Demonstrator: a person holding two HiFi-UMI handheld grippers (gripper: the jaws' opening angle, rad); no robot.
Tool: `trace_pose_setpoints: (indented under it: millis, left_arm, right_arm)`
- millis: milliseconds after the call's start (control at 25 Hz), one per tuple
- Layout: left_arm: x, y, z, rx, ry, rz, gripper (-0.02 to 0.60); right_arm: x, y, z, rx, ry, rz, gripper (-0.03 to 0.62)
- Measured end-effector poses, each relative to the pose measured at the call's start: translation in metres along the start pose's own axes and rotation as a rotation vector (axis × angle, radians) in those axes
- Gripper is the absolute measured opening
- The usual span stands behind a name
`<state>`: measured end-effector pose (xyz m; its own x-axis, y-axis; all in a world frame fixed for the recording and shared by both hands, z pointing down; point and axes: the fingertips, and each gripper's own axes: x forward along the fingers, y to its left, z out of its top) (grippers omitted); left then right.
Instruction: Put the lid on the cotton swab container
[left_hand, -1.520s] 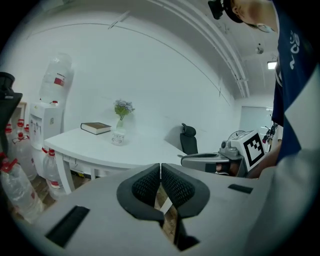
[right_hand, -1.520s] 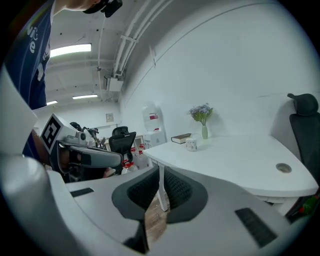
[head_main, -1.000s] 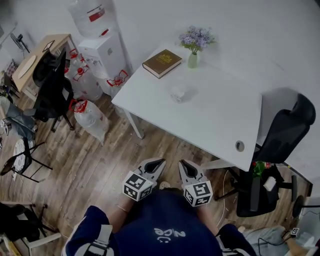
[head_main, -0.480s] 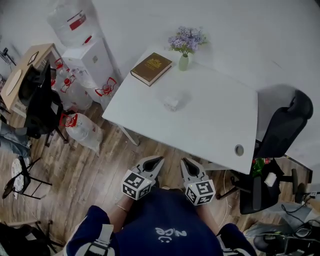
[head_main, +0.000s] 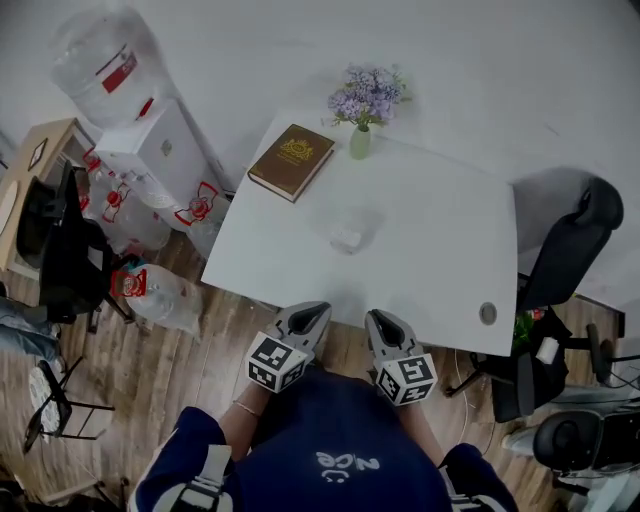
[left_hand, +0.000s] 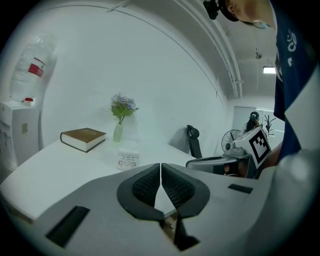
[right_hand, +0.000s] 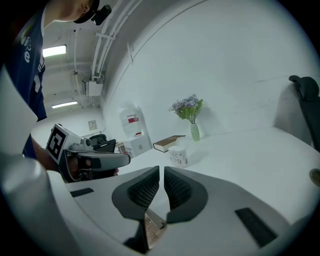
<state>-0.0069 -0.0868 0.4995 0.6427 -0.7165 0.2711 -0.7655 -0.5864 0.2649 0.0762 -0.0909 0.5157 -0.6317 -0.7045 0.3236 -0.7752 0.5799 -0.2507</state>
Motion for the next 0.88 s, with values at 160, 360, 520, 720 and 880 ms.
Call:
trace_pose_setpoints:
  millis: [160, 360, 520, 720, 880]
  left_arm:
    - [0.008, 0.026, 0.01, 0.017, 0.007, -0.035, 0.021]
    - [0.012, 0.058, 0.016, 0.038, 0.029, -0.066, 0.021]
    - [0.016, 0.083, 0.018, 0.074, 0.06, -0.08, 0.021]
    - [0.027, 0.103, 0.024, 0.087, 0.083, -0.076, 0.023]
    - [0.04, 0.116, 0.022, 0.094, 0.118, -0.044, 0.023]
  right_arm:
    - [0.026, 0.0, 0.007, 0.022, -0.004, -0.03, 0.057]
    - [0.054, -0.003, 0.015, 0.044, -0.017, -0.076, 0.057]
    - [0.071, -0.005, 0.023, 0.061, -0.033, -0.107, 0.057]
    - [0.085, -0.015, 0.035, 0.104, -0.05, -0.109, 0.057]
    - [0.099, -0.028, 0.048, 0.099, -0.056, -0.089, 0.057]
